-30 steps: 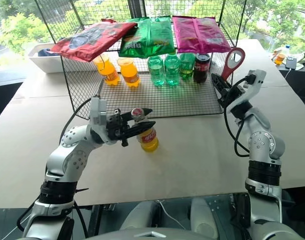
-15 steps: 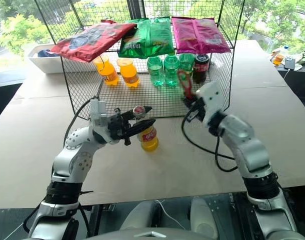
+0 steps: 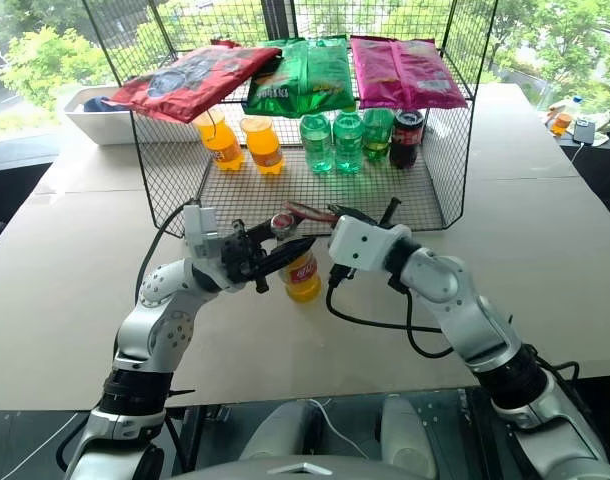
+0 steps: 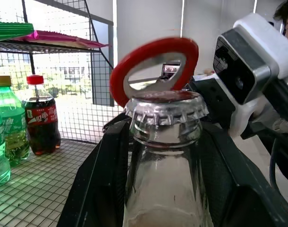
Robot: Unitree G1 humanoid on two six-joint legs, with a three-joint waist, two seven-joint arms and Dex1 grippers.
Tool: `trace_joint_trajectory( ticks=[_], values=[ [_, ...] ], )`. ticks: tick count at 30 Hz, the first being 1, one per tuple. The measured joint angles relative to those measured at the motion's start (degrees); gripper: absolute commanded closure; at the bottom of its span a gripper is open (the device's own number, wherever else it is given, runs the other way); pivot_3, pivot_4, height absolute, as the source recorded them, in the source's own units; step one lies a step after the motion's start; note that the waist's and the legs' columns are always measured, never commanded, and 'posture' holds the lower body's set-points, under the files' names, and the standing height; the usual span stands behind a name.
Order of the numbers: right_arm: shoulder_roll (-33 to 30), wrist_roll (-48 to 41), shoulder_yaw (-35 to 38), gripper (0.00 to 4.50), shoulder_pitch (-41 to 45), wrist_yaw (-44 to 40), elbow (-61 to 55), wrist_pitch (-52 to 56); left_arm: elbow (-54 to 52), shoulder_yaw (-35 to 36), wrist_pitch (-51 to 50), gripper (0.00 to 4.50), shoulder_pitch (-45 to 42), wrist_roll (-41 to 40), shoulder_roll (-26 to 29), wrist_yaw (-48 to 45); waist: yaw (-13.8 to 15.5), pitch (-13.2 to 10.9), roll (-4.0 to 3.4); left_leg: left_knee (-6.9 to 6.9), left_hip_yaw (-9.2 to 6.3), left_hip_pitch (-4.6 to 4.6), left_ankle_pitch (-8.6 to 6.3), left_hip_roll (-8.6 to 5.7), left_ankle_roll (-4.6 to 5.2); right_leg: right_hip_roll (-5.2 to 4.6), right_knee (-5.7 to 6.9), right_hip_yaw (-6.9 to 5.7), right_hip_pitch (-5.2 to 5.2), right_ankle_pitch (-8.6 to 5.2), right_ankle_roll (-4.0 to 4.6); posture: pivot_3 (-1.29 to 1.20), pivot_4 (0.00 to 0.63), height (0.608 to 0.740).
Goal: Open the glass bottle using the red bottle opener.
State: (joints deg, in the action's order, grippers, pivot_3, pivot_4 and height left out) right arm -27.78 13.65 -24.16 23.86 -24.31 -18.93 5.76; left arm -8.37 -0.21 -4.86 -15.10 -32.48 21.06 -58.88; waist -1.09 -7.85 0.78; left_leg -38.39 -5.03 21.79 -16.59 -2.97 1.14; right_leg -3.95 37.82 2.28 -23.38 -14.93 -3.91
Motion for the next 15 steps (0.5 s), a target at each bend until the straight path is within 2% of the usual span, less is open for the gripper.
trace_joint_trajectory(
  ticks=[6, 11, 15],
  values=[
    [0.2, 11.4, -0.1, 4.5, 0.7, 6.8, 5.6, -9.7, 0.7, -0.3, 0.1, 2.79, -0.5, 0.0, -0.3, 0.3, 0.2, 0.0, 0.04, 0.0, 0.01, -0.04, 0.0, -0.01, 0.0, 0.0, 0.01, 0.0, 0.03, 0.0, 0.0, 0.0, 0.15, 0.74],
    [2.0, 16.7, 0.3, 4.5, 0.6, 12.4, 9.2, -15.1, 0.9, -0.3, -0.1, 2.79, -0.7, -0.1, -0.3, 0.4, 0.2, 0.0, 0.04, 0.0, 0.02, -0.05, 0.0, 0.0, -0.01, 0.01, 0.01, 0.02, 0.04, 0.0, 0.0, 0.0, 0.15, 0.74],
    [4.3, 17.5, 0.2, 4.5, -0.2, 13.4, 10.1, -17.6, 0.9, -0.3, -0.5, 2.79, -0.8, -0.2, -0.1, 0.4, 0.2, 0.1, 0.06, 0.0, 0.02, -0.07, 0.0, 0.01, -0.01, 0.03, 0.01, 0.02, 0.05, 0.0, 0.0, 0.0, 0.15, 0.74]
  ],
)
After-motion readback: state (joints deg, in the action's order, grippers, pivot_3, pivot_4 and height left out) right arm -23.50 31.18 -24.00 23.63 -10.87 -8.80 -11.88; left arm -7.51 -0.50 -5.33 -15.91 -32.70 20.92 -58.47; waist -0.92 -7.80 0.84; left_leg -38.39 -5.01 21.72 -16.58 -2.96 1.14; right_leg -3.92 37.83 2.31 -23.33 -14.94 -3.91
